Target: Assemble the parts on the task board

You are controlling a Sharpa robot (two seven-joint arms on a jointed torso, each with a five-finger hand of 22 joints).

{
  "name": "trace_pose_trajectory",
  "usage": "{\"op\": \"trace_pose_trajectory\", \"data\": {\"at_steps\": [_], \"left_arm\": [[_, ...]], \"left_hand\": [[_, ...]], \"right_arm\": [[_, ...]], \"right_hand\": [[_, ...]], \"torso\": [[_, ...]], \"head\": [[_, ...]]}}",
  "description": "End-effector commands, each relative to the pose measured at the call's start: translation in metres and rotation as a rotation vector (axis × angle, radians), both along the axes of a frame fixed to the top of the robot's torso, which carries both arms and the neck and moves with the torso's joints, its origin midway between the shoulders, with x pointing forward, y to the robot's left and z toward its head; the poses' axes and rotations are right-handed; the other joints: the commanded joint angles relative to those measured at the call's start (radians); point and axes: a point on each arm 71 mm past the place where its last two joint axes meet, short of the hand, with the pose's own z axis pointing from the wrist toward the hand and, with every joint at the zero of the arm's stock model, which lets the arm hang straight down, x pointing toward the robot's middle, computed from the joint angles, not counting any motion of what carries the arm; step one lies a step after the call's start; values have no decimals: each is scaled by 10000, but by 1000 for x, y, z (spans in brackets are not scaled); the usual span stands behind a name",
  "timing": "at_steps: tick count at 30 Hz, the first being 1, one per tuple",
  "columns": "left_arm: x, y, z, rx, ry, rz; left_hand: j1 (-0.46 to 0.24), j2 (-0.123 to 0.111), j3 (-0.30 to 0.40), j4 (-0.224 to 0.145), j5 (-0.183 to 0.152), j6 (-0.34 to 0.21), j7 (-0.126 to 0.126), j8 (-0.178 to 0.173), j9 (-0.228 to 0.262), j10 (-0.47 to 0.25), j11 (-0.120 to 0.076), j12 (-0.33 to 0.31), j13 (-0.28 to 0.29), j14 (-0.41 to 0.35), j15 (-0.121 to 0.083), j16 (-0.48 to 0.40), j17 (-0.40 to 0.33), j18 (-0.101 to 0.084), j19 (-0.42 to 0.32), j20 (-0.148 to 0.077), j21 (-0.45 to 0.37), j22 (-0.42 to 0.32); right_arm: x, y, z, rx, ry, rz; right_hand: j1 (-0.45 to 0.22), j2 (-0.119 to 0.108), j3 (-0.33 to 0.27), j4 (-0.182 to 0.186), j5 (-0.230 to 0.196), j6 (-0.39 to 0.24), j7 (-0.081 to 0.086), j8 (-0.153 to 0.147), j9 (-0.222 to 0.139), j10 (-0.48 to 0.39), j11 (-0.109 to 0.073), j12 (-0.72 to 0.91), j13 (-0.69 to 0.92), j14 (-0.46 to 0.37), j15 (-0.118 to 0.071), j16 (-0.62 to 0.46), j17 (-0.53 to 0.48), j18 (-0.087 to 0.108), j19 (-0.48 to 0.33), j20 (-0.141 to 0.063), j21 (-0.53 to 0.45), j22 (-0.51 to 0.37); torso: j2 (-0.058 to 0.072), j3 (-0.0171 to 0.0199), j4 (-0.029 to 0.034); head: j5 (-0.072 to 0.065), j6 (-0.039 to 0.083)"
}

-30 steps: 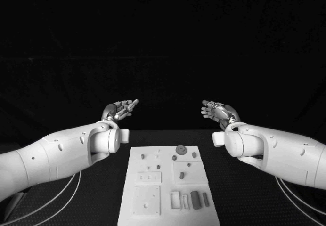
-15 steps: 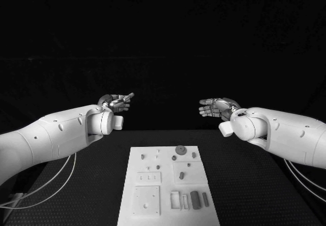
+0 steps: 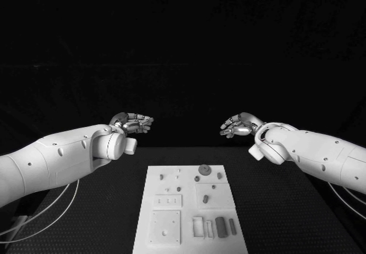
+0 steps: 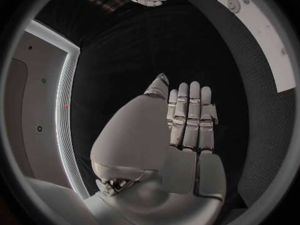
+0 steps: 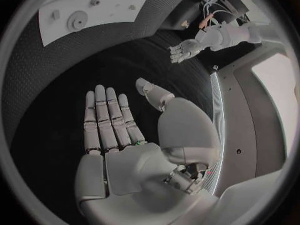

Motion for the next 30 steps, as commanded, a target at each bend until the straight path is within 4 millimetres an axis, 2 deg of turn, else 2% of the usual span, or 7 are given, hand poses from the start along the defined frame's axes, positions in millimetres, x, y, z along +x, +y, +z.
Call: {"op": "trace_pose_trajectory", "data": {"at_steps": [1, 4, 8, 15, 19, 22, 30], "left_arm": [[-5, -7, 2, 301, -195, -719], [-12, -10, 2, 291, -211, -927], [-23, -14, 3, 304, -273, -1241], [-44, -19, 5, 45, -222, -1707], [-53, -23, 7, -66, -201, -1969], [-58, -26, 8, -107, -227, -2175], [-63, -30, 8, -174, -155, -2338]], "left_hand": [[272, 19, -116, 33, 71, 219, -15, 15, 45, 246, -21, 65, 50, 207, -61, 52, 129, 36, 125, -43, 119, 228], [465, 34, -250, 92, 78, 548, -19, 87, 147, 661, -53, 189, 149, 463, -132, 142, 298, 23, 257, -126, 280, 232], [564, 53, -401, 121, 103, 773, 69, 61, 233, 1139, -101, 318, 276, 592, -159, 186, 468, -5, 280, -175, 400, 220], [414, 7, -524, 140, 109, 746, 132, -98, 256, 1164, -53, 201, 287, 618, -131, 168, 594, -13, 257, -165, 478, 212], [315, -31, -546, 141, 112, 709, 145, -182, 267, 1071, 2, 89, 269, 621, -120, 145, 649, -1, 243, -156, 515, 210], [287, -55, -549, 140, 113, 696, 156, -214, 273, 1047, 18, 53, 266, 619, -118, 133, 670, 3, 233, -153, 527, 208], [243, -92, -558, 142, 111, 681, 168, -252, 283, 1027, 33, 12, 265, 615, -112, 116, 696, 8, 222, -147, 544, 207]], "right_arm": [[-3, 9, 0, -2078, -933, 941], [-6, 16, -1, -2911, -1241, 1461], [-11, 28, -8, -4102, -1716, 2130], [-18, 50, -18, -5885, -2476, 2858], [-23, 58, -24, -6543, -2623, 3168], [-28, 62, -28, -6803, -2617, 3415], [-36, 73, -38, -7061, -2688, 3830]], "right_hand": [[371, -96, 238, -227, -205, 828, -128, 95, 65, 914, -279, -29, 101, 1870, -849, 764, 824, 362, 1982, -457, 949, 154], [407, -158, 240, -286, -307, 1007, -160, 82, 91, 1128, -389, -77, 120, 2687, -1174, 1138, 1235, 362, 2836, -784, 1425, 274], [408, -229, 234, -366, -369, 1179, -184, 22, 100, 1334, -521, -173, 128, 3220, -1340, 1393, 1704, 362, 3478, -1059, 1701, 316], [393, -545, 228, -402, -351, 1132, -111, -165, 55, 1469, -573, -292, 170, 3334, -1395, 1499, 2110, 362, 3707, -1164, 1822, 355], [368, -769, 146, -261, -418, 1130, -85, -263, 41, 1798, -717, -195, 449, 3440, -1518, 1724, 2627, 362, 3918, -1273, 2033, 413], [388, -873, 122, -174, -432, 1174, -96, -299, 53, 1855, -744, -209, 657, 3440, -1559, 1791, 2953, 362, 3963, -1311, 2150, 419], [469, -885, 149, -110, -436, 1278, -187, -332, 84, 1730, -721, -381, 857, 3557, -1552, 1849, 3356, 362, 4049, -1379, 2381, 431]], "torso": [[151, 7, 44], [259, 4, 80], [465, -1, 153], [768, -12, 323], [980, -53, 453], [1118, -84, 521], [1394, -155, 589]], "head": [[-56, 16], [-107, 37], [-174, 101], [-290, 178], [-366, 252], [-420, 226], [-484, 217]]}}
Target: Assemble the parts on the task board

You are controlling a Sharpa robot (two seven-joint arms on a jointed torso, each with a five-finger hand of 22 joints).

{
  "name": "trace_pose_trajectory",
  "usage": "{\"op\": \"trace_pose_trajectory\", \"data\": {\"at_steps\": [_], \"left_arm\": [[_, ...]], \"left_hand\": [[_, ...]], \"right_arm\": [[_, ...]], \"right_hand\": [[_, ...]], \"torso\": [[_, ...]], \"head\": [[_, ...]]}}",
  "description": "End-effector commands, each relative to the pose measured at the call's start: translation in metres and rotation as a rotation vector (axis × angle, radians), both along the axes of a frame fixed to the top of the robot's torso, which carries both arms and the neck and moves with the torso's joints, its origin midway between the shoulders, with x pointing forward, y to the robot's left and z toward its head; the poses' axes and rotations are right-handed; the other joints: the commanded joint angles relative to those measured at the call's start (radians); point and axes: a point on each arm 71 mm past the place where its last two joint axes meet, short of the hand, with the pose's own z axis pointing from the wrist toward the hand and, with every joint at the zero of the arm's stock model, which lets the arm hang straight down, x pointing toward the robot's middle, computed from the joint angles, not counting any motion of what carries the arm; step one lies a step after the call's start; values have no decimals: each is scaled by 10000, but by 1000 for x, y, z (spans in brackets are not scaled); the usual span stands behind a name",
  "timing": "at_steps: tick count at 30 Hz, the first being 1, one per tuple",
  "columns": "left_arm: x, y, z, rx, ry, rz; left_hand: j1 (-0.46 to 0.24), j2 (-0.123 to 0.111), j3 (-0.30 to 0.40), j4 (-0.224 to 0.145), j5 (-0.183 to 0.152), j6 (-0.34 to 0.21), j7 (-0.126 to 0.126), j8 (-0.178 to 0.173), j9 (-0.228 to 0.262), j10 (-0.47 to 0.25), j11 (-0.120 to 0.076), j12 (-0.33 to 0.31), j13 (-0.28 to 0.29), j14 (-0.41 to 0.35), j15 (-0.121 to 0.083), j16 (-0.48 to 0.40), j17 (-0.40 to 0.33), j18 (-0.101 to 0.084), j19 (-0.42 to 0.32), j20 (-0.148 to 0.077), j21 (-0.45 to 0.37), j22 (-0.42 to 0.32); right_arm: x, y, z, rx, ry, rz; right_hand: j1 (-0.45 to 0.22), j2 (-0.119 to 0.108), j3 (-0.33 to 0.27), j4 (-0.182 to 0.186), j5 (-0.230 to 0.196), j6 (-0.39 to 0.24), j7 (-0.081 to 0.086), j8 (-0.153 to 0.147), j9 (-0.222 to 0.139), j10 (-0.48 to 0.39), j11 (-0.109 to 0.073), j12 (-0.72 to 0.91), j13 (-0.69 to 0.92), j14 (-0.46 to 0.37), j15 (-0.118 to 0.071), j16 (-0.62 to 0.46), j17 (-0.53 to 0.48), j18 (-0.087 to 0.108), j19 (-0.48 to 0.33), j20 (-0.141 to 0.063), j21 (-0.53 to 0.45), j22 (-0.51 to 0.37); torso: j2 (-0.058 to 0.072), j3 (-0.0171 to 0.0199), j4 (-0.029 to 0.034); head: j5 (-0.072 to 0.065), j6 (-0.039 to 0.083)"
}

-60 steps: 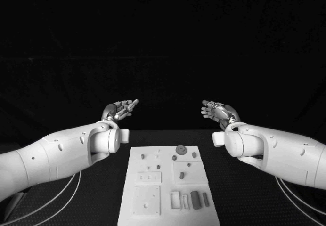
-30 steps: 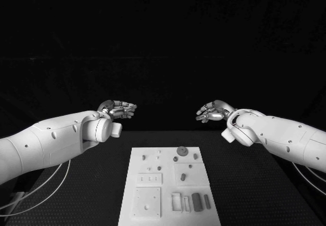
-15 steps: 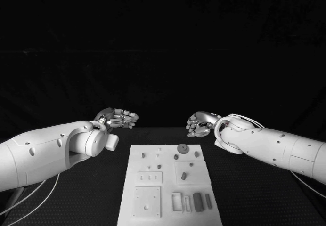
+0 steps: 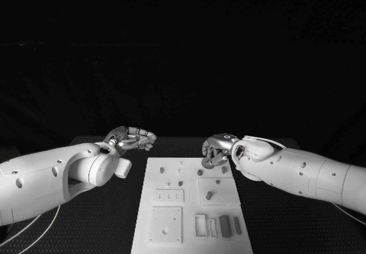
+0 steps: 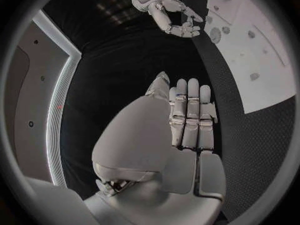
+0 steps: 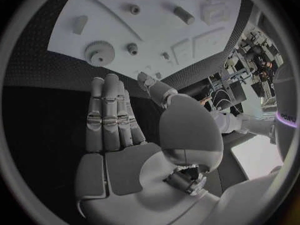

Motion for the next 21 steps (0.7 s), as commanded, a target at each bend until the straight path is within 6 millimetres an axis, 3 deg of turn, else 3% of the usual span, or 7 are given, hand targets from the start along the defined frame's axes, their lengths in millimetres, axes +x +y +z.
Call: {"op": "trace_pose_trajectory", "data": {"at_steps": [1, 11, 21], "left_arm": [[-2, -4, 2, -40, -154, -279], [-1, -6, 1, -43, -133, -322], [-7, -6, 2, -121, -103, -444]], "left_hand": [[-90, -26, -52, 21, 34, -23, 57, -78, 19, -13, 34, -54, -10, 38, 24, -55, 17, 24, -26, 28, 49, 210], [-140, -16, -45, 23, 35, -25, 73, -105, 32, -14, 39, -80, -6, 37, 27, -70, 41, 29, -32, 32, 66, 209], [-201, -10, -44, 23, 31, -21, 78, -129, 48, -7, 40, -103, 0, 34, 30, -87, 66, 33, -43, 36, 81, 207]], "right_arm": [[-4, 6, -5, -759, -222, 291], [-8, 13, -10, -1077, -337, 529], [-9, 15, -10, -1124, -449, 598]], "right_hand": [[60, -80, 16, 61, -40, 85, -26, -77, 14, -107, 48, -121, 18, 149, -2, 101, 143, 73, 124, -43, 138, 242], [120, -54, 91, 71, -53, 244, -146, -73, 35, -134, 63, -279, -28, 267, 8, 192, 396, 73, 208, -115, 386, 245], [109, -111, 107, 85, -67, 269, -149, -94, 30, -129, 66, -323, -53, 287, 8, 213, 480, 73, 221, -133, 477, 246]], "torso": [[233, -70, 51], [512, -165, 84], [630, -244, 132]], "head": [[-51, 8], [-121, 1], [-170, -23]]}}
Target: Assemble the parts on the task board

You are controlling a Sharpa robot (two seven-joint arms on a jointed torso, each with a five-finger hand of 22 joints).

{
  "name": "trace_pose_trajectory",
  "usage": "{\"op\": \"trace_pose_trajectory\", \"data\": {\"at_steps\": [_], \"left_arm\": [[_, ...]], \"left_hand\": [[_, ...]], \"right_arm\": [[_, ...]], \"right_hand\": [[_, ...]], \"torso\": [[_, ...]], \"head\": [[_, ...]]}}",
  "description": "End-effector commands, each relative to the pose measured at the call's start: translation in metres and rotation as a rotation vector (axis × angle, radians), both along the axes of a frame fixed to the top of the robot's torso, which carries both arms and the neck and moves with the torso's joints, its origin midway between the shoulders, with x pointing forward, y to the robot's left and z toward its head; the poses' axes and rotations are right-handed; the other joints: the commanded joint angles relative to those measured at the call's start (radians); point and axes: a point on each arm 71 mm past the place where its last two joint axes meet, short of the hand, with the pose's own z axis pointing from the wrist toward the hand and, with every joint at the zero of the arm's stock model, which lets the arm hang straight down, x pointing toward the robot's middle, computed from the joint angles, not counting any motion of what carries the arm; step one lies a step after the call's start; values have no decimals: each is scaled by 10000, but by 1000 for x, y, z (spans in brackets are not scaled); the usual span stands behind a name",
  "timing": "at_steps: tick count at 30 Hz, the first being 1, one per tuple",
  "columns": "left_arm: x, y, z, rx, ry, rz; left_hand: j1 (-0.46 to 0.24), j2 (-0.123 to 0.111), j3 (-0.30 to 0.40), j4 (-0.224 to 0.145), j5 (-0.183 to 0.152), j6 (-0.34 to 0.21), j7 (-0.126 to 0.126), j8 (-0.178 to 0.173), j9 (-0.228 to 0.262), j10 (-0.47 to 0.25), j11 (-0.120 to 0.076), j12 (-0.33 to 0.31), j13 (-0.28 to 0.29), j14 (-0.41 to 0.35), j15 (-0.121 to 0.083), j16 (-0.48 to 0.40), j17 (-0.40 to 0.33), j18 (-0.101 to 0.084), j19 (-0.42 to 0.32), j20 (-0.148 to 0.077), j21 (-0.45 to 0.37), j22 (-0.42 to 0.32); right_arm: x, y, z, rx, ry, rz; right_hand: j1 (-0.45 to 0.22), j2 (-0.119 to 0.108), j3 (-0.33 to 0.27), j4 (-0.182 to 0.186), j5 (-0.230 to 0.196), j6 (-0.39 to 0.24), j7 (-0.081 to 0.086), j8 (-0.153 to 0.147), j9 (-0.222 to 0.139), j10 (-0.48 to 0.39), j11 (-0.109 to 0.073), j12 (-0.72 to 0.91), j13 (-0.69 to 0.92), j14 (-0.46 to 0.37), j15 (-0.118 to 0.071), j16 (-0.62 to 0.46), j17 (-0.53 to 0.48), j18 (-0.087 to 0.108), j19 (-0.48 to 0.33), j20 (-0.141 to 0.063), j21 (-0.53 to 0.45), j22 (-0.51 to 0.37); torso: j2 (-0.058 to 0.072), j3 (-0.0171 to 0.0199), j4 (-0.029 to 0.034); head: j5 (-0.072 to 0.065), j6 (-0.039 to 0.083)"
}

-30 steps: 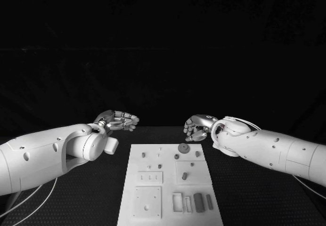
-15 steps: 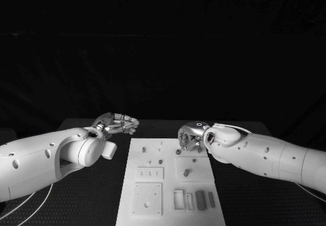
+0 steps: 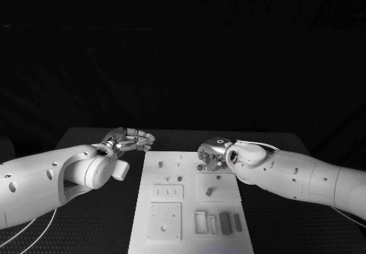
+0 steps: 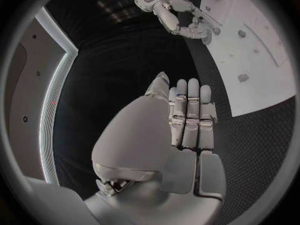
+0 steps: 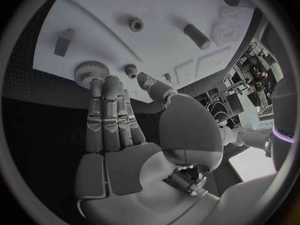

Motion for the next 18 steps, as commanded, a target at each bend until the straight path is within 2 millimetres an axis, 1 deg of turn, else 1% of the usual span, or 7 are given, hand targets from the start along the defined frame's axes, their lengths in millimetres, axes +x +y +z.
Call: {"op": "trace_pose_trajectory", "data": {"at_steps": [1, 5, 8, 10, 13, 16, 18], "left_arm": [[-3, -4, 2, -91, -126, -273], [-5, -4, 3, -114, -116, -321], [-6, -5, 3, -127, -102, -345], [-6, -5, 3, -132, -94, -361], [-7, -6, 3, -150, -80, -407], [-8, -6, 3, -162, -77, -428], [-9, -6, 3, -168, -76, -440]], "left_hand": [[-134, -5, -44, 24, 30, -21, 79, -52, 17, -5, 39, -68, 1, 36, 30, -51, 18, 103, -44, 36, 44, 209], [-161, -4, -43, 24, 28, -21, 84, -64, 23, -6, 42, -79, 3, 38, 30, -56, 29, 105, -47, 36, 51, 208], [-184, -2, -40, 23, 27, -23, 87, -74, 28, -7, 44, -90, 4, 38, 30, -62, 38, 108, -49, 37, 57, 208], [-189, -3, -40, 23, 27, -23, 87, -77, 30, -7, 44, -92, 5, 38, 30, -64, 41, 108, -50, 37, 59, 208], [-196, -3, -39, 22, 26, -22, 87, -80, 32, -6, 44, -95, 6, 38, 30, -66, 44, 109, -51, 37, 61, 208], [-210, -3, -37, 23, 25, -20, 88, -85, 37, -4, 45, -101, 8, 38, 30, -70, 50, 110, -54, 37, 65, 207], [-216, -2, -36, 23, 25, -20, 88, -87, 39, -4, 45, -103, 8, 39, 30, -72, 53, 111, -54, 37, 67, 207]], "right_arm": [[0, 4, 0, -287, -137, 141], [0, 6, -4, -349, -201, 129], [0, 6, -5, -341, -204, 129], [0, 7, -6, -351, -193, 135], [0, 7, -6, -380, -218, 142], [1, 9, -8, -424, -206, 165], [0, 10, -9, -422, -245, 195]], "right_hand": [[36, -50, 39, 20, -69, 56, -9, -42, 3, -39, -25, -67, -14, 83, 8, 62, 26, 186, 68, 17, 49, 250], [21, -65, 44, 35, -71, 59, -6, -50, 1, -38, -23, -78, -22, 85, 8, 65, 49, 186, 66, 15, 72, 249], [8, -91, 51, 50, -76, 68, -8, -56, 0, -39, -21, -89, -31, 86, 11, 67, 74, 186, 62, 12, 97, 247], [22, -97, 77, 58, -84, 81, -15, -58, 0, -33, -23, -94, -36, 89, 9, 69, 95, 186, 59, 6, 117, 246], [39, -105, 132, 88, -94, 112, -26, -60, 2, -1, -32, -94, -44, 112, 0, 88, 151, 186, 73, -9, 181, 248], [52, -112, 166, 104, -99, 136, -32, -64, 4, 28, -42, -93, -51, 138, -11, 114, 206, 186, 90, -26, 247, 251], [61, -112, 191, 115, -101, 171, -42, -57, 11, 68, -55, -85, -51, 157, -23, 136, 250, 186, 100, -39, 301, 253]], "torso": [[75, -51, 34], [135, -60, 56], [175, -62, 90], [194, -69, 104], [216, -73, 96], [262, -67, 87], [286, -54, 82]], "head": [[-25, 0], [-25, 18], [-22, 34], [-29, 22], [-25, 31], [-16, 58], [-21, 63]]}}
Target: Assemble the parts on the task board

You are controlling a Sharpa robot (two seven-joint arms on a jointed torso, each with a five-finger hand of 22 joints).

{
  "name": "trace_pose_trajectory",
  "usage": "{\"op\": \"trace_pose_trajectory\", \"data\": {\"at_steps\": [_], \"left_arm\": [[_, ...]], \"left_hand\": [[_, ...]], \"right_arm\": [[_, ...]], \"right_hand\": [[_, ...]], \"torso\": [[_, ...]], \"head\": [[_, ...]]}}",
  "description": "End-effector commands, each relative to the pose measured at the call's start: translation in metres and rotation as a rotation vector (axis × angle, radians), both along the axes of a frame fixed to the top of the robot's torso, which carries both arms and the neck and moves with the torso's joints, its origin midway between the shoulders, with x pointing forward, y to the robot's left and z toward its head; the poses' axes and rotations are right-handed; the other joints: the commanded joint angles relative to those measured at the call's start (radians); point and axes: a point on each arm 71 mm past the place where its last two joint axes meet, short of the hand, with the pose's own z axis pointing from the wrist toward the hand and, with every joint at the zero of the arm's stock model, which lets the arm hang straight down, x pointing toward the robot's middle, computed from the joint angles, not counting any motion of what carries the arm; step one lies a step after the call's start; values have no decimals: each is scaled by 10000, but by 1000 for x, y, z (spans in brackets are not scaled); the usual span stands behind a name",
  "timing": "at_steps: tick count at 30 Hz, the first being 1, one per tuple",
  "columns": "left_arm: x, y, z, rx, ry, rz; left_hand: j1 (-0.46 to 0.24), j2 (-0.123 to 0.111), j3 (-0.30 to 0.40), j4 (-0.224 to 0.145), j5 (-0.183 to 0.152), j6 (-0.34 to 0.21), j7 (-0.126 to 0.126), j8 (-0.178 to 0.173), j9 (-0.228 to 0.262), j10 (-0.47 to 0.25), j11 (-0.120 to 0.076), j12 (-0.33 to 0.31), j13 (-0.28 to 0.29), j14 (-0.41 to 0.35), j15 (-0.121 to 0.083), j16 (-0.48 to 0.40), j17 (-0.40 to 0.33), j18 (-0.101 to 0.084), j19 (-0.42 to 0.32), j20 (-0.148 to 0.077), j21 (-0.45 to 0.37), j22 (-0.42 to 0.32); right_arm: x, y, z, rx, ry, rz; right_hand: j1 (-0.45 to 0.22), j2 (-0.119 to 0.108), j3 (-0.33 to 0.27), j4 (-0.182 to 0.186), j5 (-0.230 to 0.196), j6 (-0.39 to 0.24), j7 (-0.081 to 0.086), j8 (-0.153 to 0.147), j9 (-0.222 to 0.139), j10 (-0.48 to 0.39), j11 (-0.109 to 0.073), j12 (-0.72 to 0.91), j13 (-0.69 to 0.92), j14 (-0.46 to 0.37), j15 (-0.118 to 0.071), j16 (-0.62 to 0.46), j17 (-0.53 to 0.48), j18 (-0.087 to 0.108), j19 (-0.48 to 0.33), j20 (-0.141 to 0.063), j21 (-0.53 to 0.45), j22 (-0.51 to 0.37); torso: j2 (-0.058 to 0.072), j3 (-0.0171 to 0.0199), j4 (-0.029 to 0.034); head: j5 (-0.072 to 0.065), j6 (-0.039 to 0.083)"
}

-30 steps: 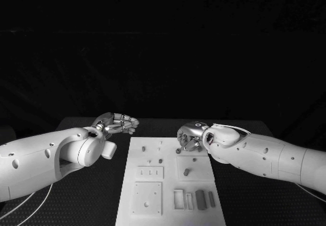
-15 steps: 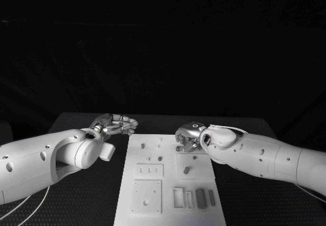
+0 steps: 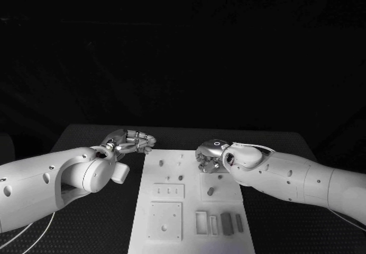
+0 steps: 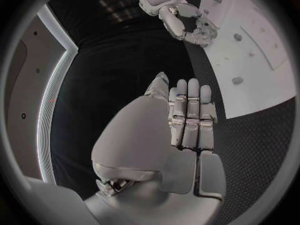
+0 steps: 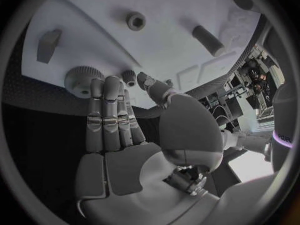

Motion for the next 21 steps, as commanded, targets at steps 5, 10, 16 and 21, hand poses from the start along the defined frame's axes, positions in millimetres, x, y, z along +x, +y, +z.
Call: {"op": "trace_pose_trajectory", "data": {"at_steps": [5, 10, 16, 21], "left_arm": [[-2, -3, 2, -85, -84, -271], [-2, -3, 2, -86, -76, -278], [-2, -3, 2, -98, -44, -278], [-3, -3, 2, -103, -4, -316]], "left_hand": [[-147, 1, -33, 24, 25, 17, 53, -66, 13, -2, 45, -61, 10, 41, 30, -35, 18, 115, -54, 37, 71, 201], [-167, 0, -32, 25, 23, 17, 53, -74, 17, -3, 46, -68, 11, 42, 30, -39, 25, 116, -57, 38, 76, 201], [-187, -5, -30, 23, 21, 12, 56, -86, 22, -7, 47, -80, 13, 43, 31, -45, 34, 118, -60, 38, 82, 200], [-206, -3, -23, 22, 21, 7, 61, -99, 28, -11, 50, -92, 14, 41, 31, -53, 44, 120, -64, 38, 88, 200]], "right_arm": [[-2, 1, -6, -316, -121, 81], [-1, 0, -8, -415, -73, 52], [-4, 5, -8, -450, -110, 181], [-3, 4, -8, -596, -265, 207]], "right_hand": [[33, -68, 111, 6, -65, 120, -39, -51, 20, 101, -59, -39, -9, 81, -20, 76, 75, 185, 46, -32, 127, 249], [51, -69, 150, 16, -71, 195, -65, -22, 36, 167, -80, -20, 0, 92, -38, 96, 119, 185, 49, -43, 183, 250], [120, -53, 299, 27, -79, 345, -140, 27, 69, 251, -107, -22, 2, 106, -65, 131, 225, 185, 34, -66, 316, 246], [307, -56, 577, -25, -89, 550, -221, 102, 126, 514, -208, 48, 63, 240, -160, 353, 452, 185, 136, -158, 642, 263]], "torso": [[97, 23, -1], [128, 24, -11], [171, 31, -16], [192, 35, -7]], "head": [[-1, 12], [2, 15], [19, -16], [22, -36]]}}
